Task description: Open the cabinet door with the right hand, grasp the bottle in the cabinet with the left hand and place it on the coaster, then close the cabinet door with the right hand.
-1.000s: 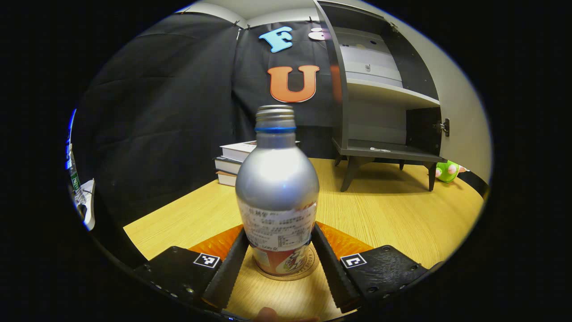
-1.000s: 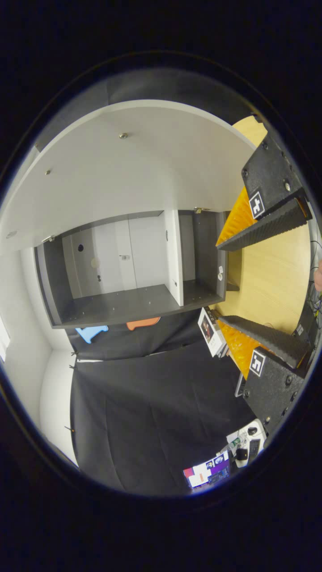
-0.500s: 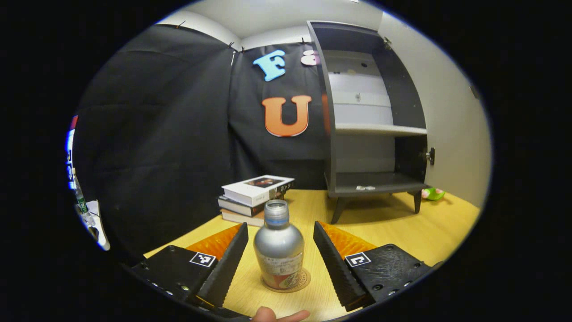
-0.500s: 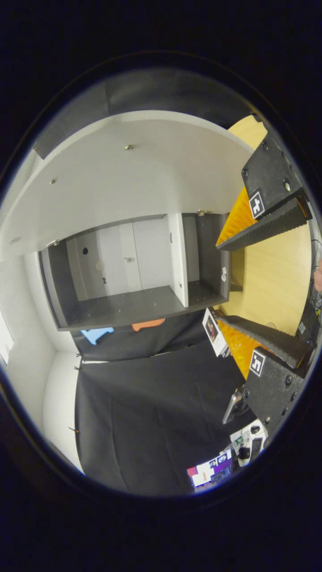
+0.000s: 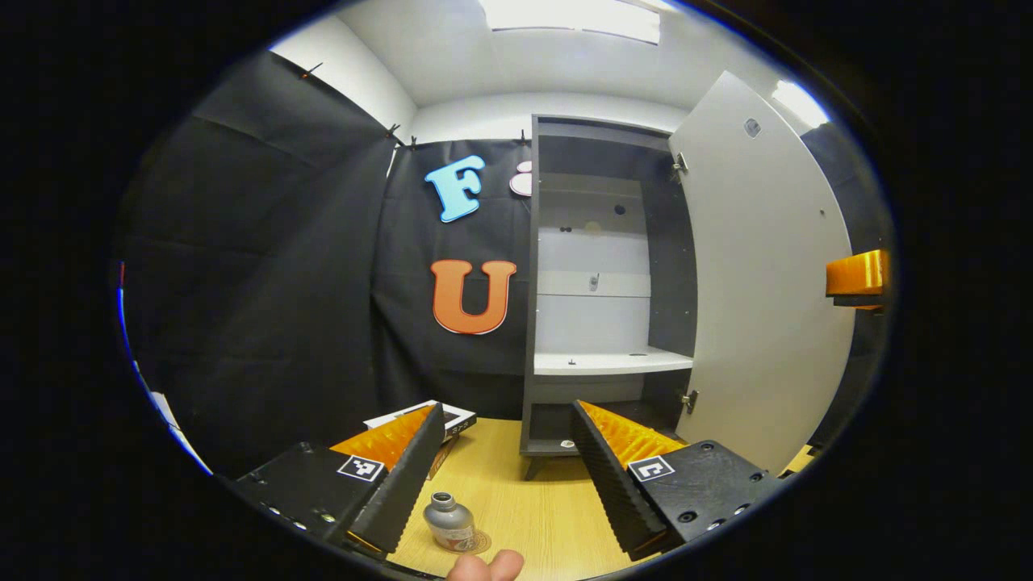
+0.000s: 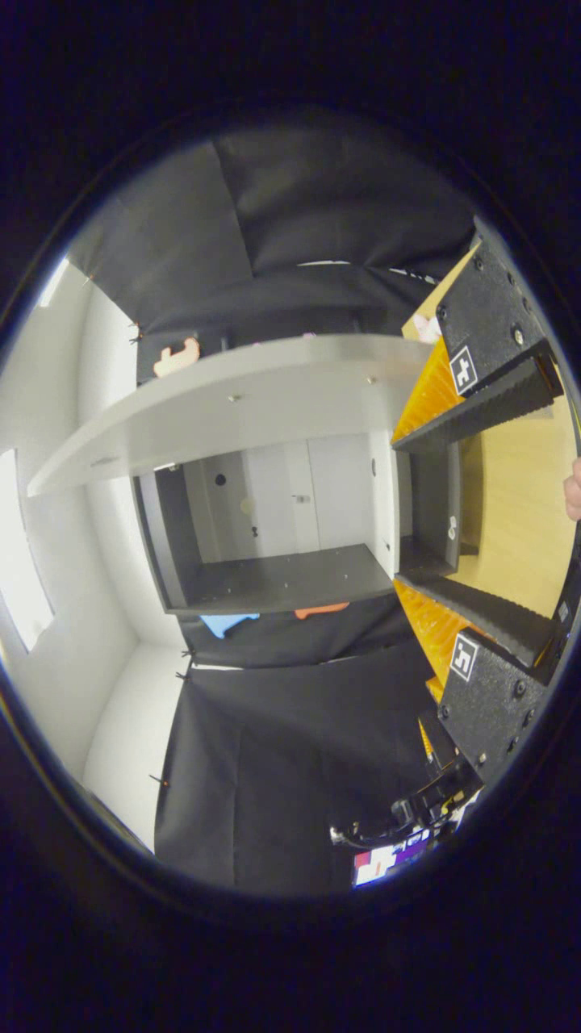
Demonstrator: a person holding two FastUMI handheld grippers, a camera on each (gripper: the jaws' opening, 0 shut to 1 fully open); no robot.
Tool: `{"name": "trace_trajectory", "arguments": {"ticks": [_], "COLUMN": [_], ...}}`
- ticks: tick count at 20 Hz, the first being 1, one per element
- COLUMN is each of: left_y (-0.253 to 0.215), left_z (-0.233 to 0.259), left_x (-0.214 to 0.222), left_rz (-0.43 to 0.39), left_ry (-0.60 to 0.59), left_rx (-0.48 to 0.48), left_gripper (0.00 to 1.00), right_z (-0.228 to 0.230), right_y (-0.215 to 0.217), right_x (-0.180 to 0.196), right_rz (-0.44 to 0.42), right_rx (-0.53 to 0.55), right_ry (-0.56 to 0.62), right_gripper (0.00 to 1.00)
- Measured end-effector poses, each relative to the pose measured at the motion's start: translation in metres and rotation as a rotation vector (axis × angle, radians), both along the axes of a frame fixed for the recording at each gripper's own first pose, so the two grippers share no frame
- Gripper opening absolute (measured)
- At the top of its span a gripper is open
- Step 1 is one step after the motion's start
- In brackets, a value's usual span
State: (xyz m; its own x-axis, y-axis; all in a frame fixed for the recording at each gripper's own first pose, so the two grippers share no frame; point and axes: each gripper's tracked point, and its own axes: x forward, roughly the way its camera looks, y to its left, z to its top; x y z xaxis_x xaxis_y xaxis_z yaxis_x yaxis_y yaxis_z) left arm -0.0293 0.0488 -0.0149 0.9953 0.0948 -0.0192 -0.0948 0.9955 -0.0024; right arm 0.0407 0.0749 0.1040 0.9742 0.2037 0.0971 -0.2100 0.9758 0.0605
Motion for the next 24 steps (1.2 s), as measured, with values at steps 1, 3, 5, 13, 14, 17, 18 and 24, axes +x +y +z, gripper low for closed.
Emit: {"name": "trace_trajectory", "arguments": {"ticks": [1,3,5,13,14,17,18,24], "left_y": [-0.003,-0.011,-0.016,-0.049,-0.05,-0.053,-0.052,-0.045], "left_z": [0.005,0.011,0.009,-0.008,-0.009,-0.01,-0.011,-0.01], "left_x": [0.0,0.002,0.0,-0.001,-0.003,-0.006,-0.007,-0.01], "left_rz": [-0.007,-0.023,-0.033,-0.107,-0.107,-0.107,-0.102,-0.081], "left_ry": [-0.005,-0.009,0.0,0.049,0.05,0.051,0.052,0.049], "left_rx": [-0.004,-0.005,-0.013,0.008,0.012,0.016,0.019,0.0], "left_gripper": [0.94,0.94,0.94,0.94,0.94,0.94,0.94,0.94], "right_z": [0.01,0.03,0.044,0.048,0.046,0.042,0.04,0.043], "right_y": [-0.014,-0.03,-0.066,-0.169,-0.175,-0.177,-0.175,-0.159], "right_x": [-0.007,-0.023,-0.032,0.002,0.012,0.032,0.036,0.048], "right_rz": [-0.016,-0.021,-0.101,-0.325,-0.328,-0.31,-0.302,-0.272], "right_rx": [-0.004,0.013,0.006,0.002,0.006,0.019,0.019,-0.004], "right_ry": [-0.018,-0.047,-0.08,-0.102,-0.093,-0.074,-0.073,-0.074], "right_gripper": [0.92,0.92,0.93,0.93,0.93,0.93,0.93,0.9]}}
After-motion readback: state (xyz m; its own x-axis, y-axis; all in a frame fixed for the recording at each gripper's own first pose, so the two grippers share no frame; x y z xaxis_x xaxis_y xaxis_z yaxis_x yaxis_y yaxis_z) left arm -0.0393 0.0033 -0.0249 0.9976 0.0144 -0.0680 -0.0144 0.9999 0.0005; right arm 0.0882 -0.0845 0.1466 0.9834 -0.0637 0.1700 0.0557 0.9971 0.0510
